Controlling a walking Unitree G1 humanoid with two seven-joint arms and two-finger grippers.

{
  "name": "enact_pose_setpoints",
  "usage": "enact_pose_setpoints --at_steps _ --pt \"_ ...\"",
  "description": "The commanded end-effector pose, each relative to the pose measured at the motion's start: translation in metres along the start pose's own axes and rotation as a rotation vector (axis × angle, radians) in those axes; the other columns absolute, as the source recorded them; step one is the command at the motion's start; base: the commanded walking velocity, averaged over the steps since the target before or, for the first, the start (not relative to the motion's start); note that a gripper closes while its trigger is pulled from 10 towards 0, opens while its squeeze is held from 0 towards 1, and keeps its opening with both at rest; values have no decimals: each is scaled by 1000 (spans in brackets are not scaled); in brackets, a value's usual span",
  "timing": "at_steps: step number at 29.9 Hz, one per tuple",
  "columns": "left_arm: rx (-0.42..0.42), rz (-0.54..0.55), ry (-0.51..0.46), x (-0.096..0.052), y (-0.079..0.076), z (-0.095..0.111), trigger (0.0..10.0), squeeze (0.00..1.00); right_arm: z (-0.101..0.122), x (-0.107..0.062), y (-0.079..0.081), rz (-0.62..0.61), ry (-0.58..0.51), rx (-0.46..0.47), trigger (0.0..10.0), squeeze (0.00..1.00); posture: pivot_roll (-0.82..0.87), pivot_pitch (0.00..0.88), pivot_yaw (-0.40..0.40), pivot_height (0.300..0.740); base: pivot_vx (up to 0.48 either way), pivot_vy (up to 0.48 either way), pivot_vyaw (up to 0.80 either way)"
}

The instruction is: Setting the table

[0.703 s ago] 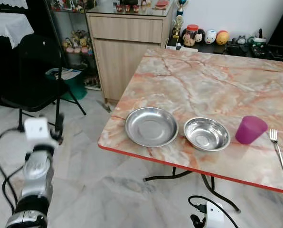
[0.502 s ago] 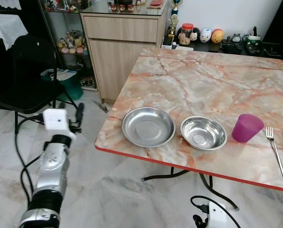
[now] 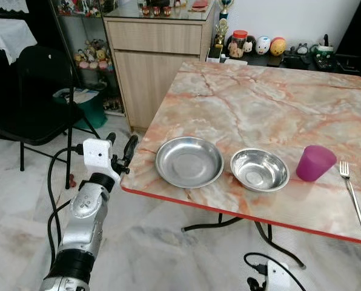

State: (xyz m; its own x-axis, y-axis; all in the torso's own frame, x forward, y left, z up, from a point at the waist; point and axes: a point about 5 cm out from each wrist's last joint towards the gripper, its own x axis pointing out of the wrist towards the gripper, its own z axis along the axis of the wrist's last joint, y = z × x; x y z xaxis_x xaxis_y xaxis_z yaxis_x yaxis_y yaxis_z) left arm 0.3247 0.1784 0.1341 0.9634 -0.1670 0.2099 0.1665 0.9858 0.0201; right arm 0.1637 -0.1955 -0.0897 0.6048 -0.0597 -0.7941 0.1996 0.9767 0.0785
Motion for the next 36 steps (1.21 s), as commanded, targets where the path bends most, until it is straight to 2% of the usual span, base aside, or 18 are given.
enact_pose_setpoints --at_steps 1,15,17,21,25,26,27,28,33,34,36 --pt "15 -3 29 0 -1 -3 10000 0 -3 -1 -2 -9 19 1 10000 0 48 0 -13 740 0 0 -756" --pt "1 4 75 -1 0 -4 10000 0 -2 0 0 -2 15 1 10000 0 52 0 -19 740 0 0 -754" --pt "-2 5 86 1 -1 -4 10000 0 -1 0 1 2 9 1 10000 0 50 0 -18 740 0 0 0" --pt "-43 22 185 13 -4 -5 10000 0 -1 0 1 3 13 -5 10000 0 49 0 -17 740 0 0 0" --pt "-65 40 244 17 -3 -6 10000 0 -2 0 2 5 18 -9 10000 0 50 0 -17 740 0 0 0" --pt "-99 58 260 19 -1 -6 10000 863 -2 0 2 5 19 -9 10000 0 48 0 -15 740 0 0 0" --pt "-131 69 265 21 0 -5 10000 1000 -3 0 2 6 20 -10 10000 0 47 0 -15 740 0 0 0" --pt "-131 69 265 21 0 -5 10000 1000 -3 0 2 6 20 -10 10000 0 47 0 -15 740 0 0 0" --pt "-234 124 325 26 4 -3 10000 1000 -6 -1 0 3 36 -13 10000 0 50 0 -14 740 0 0 0" --pt "-247 127 357 27 3 -4 10000 0 -7 -1 -1 5 40 -14 10000 0 51 0 -14 740 0 0 0" --pt "-261 131 368 27 3 -4 10000 0 -7 -1 -1 6 42 -15 10000 0 50 0 -14 740 0 0 0"
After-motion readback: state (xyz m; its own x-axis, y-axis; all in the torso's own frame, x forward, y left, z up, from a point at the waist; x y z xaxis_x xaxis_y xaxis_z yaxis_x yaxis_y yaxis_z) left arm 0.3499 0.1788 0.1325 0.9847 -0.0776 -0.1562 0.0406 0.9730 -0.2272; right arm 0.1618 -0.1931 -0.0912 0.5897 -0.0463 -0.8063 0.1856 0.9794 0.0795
